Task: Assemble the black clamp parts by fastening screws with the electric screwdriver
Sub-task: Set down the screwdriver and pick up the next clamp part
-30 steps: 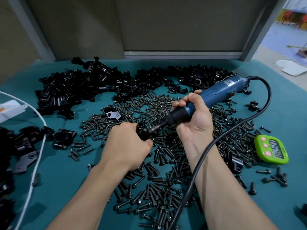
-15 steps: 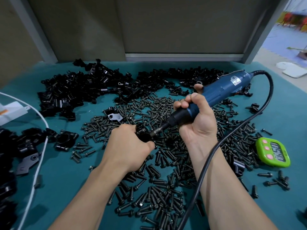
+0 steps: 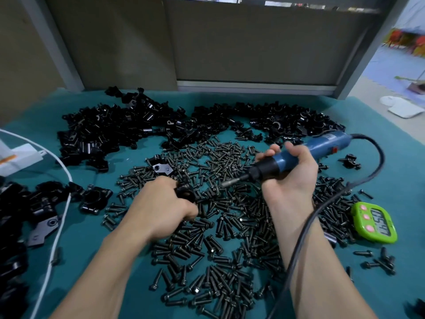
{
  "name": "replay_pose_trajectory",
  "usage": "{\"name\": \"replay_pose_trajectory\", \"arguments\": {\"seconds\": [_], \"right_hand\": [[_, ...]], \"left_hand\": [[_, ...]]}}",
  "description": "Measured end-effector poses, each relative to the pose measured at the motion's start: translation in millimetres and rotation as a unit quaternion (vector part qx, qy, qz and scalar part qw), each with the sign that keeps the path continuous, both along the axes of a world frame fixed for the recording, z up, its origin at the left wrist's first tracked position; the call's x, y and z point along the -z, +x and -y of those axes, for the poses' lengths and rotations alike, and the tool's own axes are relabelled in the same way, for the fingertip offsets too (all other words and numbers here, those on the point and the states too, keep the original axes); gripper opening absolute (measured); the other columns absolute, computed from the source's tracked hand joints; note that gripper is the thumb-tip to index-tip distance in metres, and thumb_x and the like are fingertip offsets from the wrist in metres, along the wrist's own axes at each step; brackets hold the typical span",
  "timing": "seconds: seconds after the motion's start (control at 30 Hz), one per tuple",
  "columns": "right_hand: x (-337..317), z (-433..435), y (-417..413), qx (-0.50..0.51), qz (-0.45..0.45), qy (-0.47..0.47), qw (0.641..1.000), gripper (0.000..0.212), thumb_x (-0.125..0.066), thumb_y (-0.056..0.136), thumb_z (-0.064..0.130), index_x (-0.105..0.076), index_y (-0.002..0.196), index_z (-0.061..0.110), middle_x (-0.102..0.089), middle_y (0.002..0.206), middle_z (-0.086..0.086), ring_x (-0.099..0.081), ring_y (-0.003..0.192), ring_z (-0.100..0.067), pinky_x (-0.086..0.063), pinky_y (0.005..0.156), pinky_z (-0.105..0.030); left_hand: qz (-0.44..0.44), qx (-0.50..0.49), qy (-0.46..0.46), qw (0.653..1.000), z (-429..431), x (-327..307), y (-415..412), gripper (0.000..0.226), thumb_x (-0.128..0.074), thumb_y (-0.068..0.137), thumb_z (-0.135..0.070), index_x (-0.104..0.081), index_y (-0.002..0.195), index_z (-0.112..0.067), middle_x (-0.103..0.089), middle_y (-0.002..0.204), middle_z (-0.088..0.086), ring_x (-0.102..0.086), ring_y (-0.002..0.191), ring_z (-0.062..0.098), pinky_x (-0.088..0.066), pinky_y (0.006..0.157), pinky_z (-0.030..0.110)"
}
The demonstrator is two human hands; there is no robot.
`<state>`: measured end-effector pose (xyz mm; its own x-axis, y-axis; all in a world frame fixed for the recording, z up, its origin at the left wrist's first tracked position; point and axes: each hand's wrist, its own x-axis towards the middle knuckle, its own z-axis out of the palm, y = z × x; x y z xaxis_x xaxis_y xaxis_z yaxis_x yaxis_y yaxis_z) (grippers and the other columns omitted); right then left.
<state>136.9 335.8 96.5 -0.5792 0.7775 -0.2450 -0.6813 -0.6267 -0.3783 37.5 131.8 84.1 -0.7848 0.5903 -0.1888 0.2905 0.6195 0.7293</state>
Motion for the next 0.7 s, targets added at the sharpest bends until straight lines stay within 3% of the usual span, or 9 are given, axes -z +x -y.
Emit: {"name": "replay_pose_trajectory", "arguments": {"seconds": [0.1,0.17,0.23,0.3,0.37,0.43,0.53,0.6,0.7], "right_hand": [[-11.3,-9.8,11.1,0.003,0.160,0.076,0.984,0.027,-0.063,0.097,0.008,-0.047,0.117,0.015,-0.070,0.080,-0.016,-0.069,0.063,-0.024,-0.061,0.068,-0.038],[-14.3,-7.4,12.4,-0.035,0.319,0.196,0.927,0.028,-0.066,0.096,0.017,-0.049,0.117,0.013,-0.072,0.086,-0.019,-0.071,0.062,-0.024,-0.062,0.065,-0.039],[-16.3,1.8,11.5,-0.045,0.479,0.346,0.805,0.028,-0.069,0.088,0.030,-0.053,0.110,0.023,-0.072,0.091,-0.017,-0.071,0.066,-0.026,-0.064,0.067,-0.046],[-20.7,10.9,10.5,-0.038,0.607,0.457,0.649,0.037,-0.070,0.079,0.044,-0.053,0.108,0.029,-0.067,0.088,-0.005,-0.067,0.074,-0.027,-0.060,0.075,-0.049],[-20.3,16.9,10.0,-0.065,0.701,0.510,0.494,0.066,-0.070,0.079,0.058,-0.046,0.136,0.033,-0.055,0.087,0.002,-0.056,0.076,-0.026,-0.049,0.074,-0.037],[-18.1,24.3,8.1,-0.085,0.742,0.534,0.397,0.082,-0.070,0.081,0.064,-0.034,0.148,0.032,-0.047,0.081,0.002,-0.048,0.074,-0.028,-0.038,0.070,-0.036],[-7.3,37.9,0.8,-0.090,0.747,0.549,0.364,0.069,-0.071,0.084,0.060,-0.039,0.137,0.029,-0.039,0.072,0.006,-0.046,0.071,-0.027,-0.035,0.068,-0.035],[-6.1,45.9,-3.8,-0.088,0.746,0.548,0.370,0.059,-0.068,0.088,0.058,-0.043,0.132,0.027,-0.045,0.077,0.004,-0.049,0.075,-0.027,-0.037,0.069,-0.035],[-9.3,51.5,-4.8,-0.028,0.733,0.590,0.337,0.049,-0.063,0.092,0.057,-0.052,0.127,0.025,-0.062,0.100,0.001,-0.058,0.097,-0.028,-0.047,0.079,-0.040]], "left_hand": [[-0.098,-0.051,0.084,0.990,2.2,0.1,5.1,0.030,-0.065,0.059,-0.049,-0.053,0.057,-0.021,-0.053,0.045,-0.012,-0.047,0.040,0.008,-0.030,0.049,0.027],[-0.151,-0.063,0.127,0.978,-2.8,0.8,11.8,0.035,-0.056,0.071,-0.060,-0.051,0.061,-0.027,-0.049,0.045,-0.017,-0.046,0.043,0.006,-0.026,0.050,0.029],[-0.151,-0.080,0.174,0.970,-7.9,3.3,16.2,0.043,-0.049,0.083,-0.066,-0.049,0.063,-0.027,-0.044,0.045,-0.015,-0.042,0.042,0.009,-0.027,0.049,0.029],[-0.126,-0.096,0.219,0.963,-9.7,6.3,16.3,0.048,-0.047,0.095,-0.067,-0.055,0.065,-0.030,-0.042,0.044,-0.013,-0.039,0.040,0.008,-0.029,0.044,0.019],[-0.109,-0.109,0.229,0.961,-8.9,6.6,14.5,0.044,-0.043,0.094,-0.074,-0.071,0.093,-0.040,-0.056,0.051,-0.014,-0.049,0.044,0.006,-0.035,0.045,0.014],[-0.113,-0.127,0.219,0.961,-7.4,5.6,12.3,0.041,-0.049,0.091,-0.073,-0.065,0.122,-0.051,-0.066,0.068,-0.027,-0.060,0.061,-0.004,-0.040,0.053,0.009],[-0.116,-0.140,0.224,0.958,-9.1,3.3,10.2,0.035,-0.068,0.091,-0.055,-0.052,0.122,-0.058,-0.058,0.097,-0.050,-0.056,0.091,-0.021,-0.039,0.069,0.007],[-0.110,-0.140,0.226,0.958,-10.0,3.0,11.4,0.040,-0.075,0.088,-0.046,-0.047,0.115,-0.058,-0.055,0.103,-0.050,-0.055,0.096,-0.022,-0.038,0.076,0.011],[-0.122,-0.136,0.223,0.957,-11.4,2.0,15.3,0.044,-0.081,0.084,-0.041,-0.047,0.108,-0.055,-0.057,0.103,-0.046,-0.054,0.096,-0.023,-0.037,0.075,0.010]]}}
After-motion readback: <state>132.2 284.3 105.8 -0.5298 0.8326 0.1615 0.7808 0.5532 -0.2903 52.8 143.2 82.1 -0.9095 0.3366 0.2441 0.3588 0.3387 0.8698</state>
